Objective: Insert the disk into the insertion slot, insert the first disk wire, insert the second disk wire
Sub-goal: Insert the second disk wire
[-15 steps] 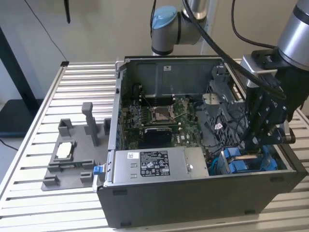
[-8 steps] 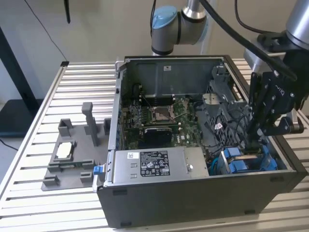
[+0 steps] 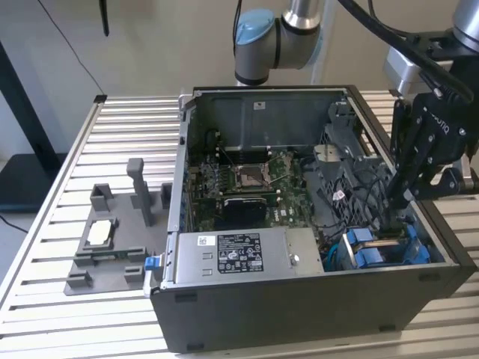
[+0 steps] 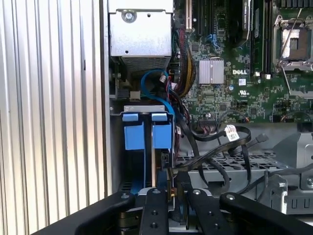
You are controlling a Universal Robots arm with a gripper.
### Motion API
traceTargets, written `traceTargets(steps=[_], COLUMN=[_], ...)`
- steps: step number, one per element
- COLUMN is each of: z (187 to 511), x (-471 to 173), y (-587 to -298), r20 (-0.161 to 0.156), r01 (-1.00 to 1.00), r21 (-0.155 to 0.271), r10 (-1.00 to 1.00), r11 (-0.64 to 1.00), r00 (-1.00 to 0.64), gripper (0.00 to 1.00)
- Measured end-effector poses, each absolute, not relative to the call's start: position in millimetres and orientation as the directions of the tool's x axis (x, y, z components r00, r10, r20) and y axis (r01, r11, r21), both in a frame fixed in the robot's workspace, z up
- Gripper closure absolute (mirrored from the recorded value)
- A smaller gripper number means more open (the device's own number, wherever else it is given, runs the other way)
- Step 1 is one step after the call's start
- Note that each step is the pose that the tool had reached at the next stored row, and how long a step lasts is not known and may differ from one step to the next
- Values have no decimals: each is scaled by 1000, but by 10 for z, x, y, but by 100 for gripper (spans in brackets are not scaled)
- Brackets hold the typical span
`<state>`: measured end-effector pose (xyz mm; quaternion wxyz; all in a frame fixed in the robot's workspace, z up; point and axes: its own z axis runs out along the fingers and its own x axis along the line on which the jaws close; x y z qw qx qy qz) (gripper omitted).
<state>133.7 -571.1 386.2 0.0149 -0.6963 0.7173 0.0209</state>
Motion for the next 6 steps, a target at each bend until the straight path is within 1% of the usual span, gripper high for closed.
traceTargets(steps=[6], z=[3863], x=[1337], y=[-5711], r20=[-50], r01=[-999], r21=[8], r10=[-998], r11=[31], r00=[-31], gripper=[76])
